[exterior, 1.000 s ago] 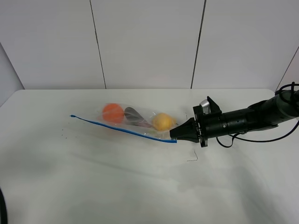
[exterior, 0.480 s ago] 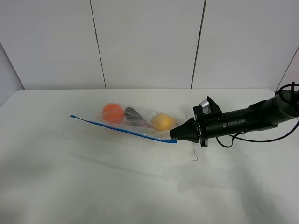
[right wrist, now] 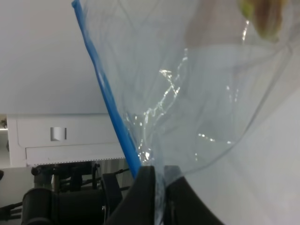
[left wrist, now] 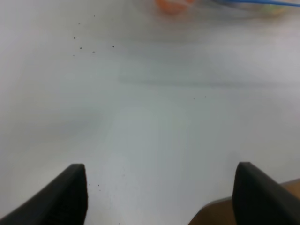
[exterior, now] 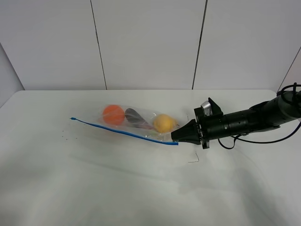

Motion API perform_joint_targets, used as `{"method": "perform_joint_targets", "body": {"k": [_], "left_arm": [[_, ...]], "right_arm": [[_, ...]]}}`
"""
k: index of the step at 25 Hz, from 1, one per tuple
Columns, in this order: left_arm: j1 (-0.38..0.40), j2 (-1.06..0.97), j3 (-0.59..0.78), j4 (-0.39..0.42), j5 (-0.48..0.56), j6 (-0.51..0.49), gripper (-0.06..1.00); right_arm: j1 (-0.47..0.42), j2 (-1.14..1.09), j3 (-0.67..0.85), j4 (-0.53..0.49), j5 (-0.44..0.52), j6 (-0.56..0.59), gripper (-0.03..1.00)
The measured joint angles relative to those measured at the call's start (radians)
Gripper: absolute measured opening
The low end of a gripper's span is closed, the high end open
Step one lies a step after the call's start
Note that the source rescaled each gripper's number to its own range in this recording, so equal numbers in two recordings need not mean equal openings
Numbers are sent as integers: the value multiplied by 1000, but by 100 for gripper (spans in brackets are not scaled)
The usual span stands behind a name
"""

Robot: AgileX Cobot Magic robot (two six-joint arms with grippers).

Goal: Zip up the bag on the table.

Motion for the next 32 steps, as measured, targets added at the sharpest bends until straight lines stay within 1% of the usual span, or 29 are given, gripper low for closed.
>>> {"method": "perform_joint_targets", "body": {"k": [1, 3, 5, 6, 8, 9, 11, 14, 17, 20, 22, 25, 27, 30, 32], "left_arm": [[0, 0, 0, -1, 0, 0, 92], [0, 0, 0, -1, 0, 0, 92], [0, 0, 0, -2, 0, 0, 92], [0, 0, 0, -2, 0, 0, 92], [0, 0, 0, -2, 0, 0, 92], [0, 0, 0, -2, 0, 0, 92], [0, 0, 0, -2, 0, 0, 92], [0, 0, 0, -1, 0, -10, 92], [0, 0, 0, 22, 0, -41, 92], [0, 0, 3, 63, -1, -92, 92], [0, 0, 3, 74, -1, -110, 92], [0, 0, 3, 78, -1, -115, 92], [0, 0, 3, 78, -1, -116, 92], [0, 0, 3, 78, -1, -116, 92], [0, 0, 3, 78, -1, -117, 92]], "right_arm": [[0, 0, 0, 0, -6, 0, 18], [0, 0, 0, 0, -16, 14, 43], [0, 0, 0, 0, -24, 23, 75], [0, -1, 0, 0, -38, 23, 86], [0, -15, 1, -13, -78, 39, 94], [0, -31, -2, -35, -110, 55, 97], [0, -77, -29, -111, -175, 106, 98], [0, -157, -98, -280, -239, 242, 99], [0, -230, -181, -457, -273, 394, 99], [0, -284, -266, -650, -276, 526, 99], [0, -314, -311, -779, -276, 619, 99], [0, -351, -336, -982, -270, 748, 99], [0, -369, -337, -1098, -250, 832, 99], [0, -385, -337, -1251, -161, 939, 99], [0, -387, -337, -1330, -72, 986, 100]]}}
